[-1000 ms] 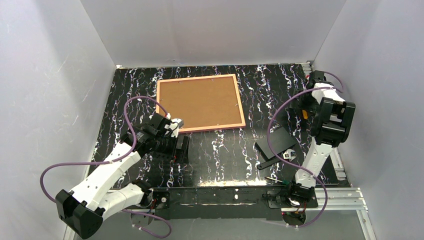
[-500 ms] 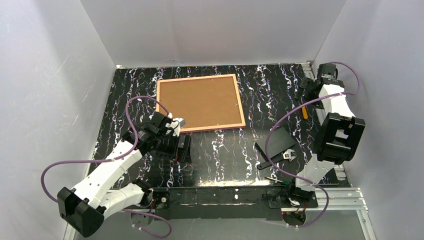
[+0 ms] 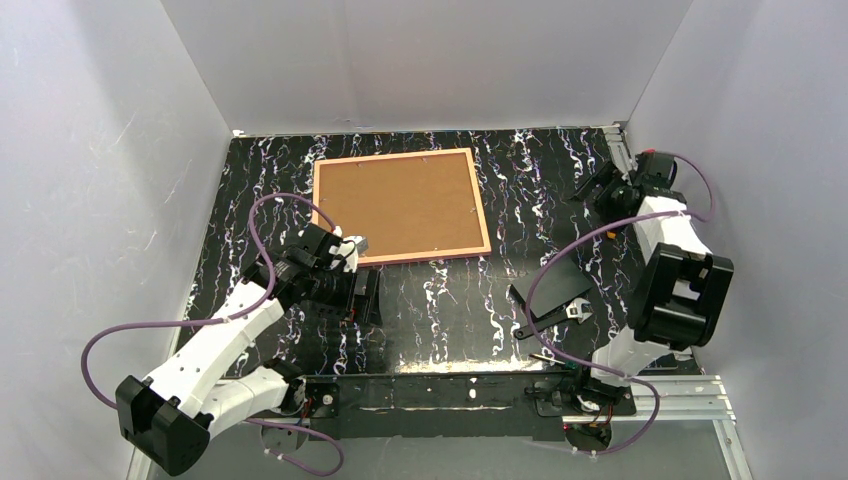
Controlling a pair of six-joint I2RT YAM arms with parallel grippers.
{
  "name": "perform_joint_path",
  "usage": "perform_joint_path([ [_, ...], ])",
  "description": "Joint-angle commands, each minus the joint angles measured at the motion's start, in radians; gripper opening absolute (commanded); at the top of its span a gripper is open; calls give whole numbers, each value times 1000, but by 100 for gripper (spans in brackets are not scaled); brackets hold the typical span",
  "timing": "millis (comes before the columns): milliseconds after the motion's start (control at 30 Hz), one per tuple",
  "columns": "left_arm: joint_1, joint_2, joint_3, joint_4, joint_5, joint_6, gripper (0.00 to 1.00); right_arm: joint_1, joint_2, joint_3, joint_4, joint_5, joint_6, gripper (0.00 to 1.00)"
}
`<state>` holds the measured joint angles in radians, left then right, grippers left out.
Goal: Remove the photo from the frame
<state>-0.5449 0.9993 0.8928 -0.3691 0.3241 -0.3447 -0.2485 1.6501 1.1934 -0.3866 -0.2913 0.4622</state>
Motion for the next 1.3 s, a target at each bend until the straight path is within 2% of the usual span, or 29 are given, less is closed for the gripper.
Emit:
perform_joint_path([
  [0, 7, -14, -15, -67, 27, -2, 98, -50, -103, -122, 218, -5, 194, 96],
  [100, 7, -15, -14, -67, 31, -5, 98, -56, -119, -172, 224, 127, 236, 96],
  [300, 7, -17, -19, -64, 37, -7, 98, -63, -93, -177, 208, 315, 190, 96],
  [367, 7, -17, -19, -64, 36, -7, 98, -67, -74, -157, 191, 365, 139, 96],
  [533, 7, -12, -16, -64, 42, -7, 98, -69, 20, -17, 60, 371, -61, 96],
  [633, 7, -7, -17, -64, 48, -8, 98, -33, 22, 11, -1, 452, -141, 96],
  [733, 7, 3, -16, -62, 55, -10, 98, 57, -38, -18, -9, 581, -209, 96],
  [933, 7, 22, -19, -55, 57, -10, 98, 393, -135, -85, -101, 945, -223, 96],
  [1133, 7, 29, -24, -47, 37, -2, 98, 594, -215, -137, -258, 1028, -101, 96],
  [1200, 7, 27, -25, -40, 18, -15, 98, 645, -248, -155, -291, 963, -60, 96],
  [1267, 7, 25, -27, -23, -29, -54, 98, 715, -287, -184, -265, 824, -72, 96],
])
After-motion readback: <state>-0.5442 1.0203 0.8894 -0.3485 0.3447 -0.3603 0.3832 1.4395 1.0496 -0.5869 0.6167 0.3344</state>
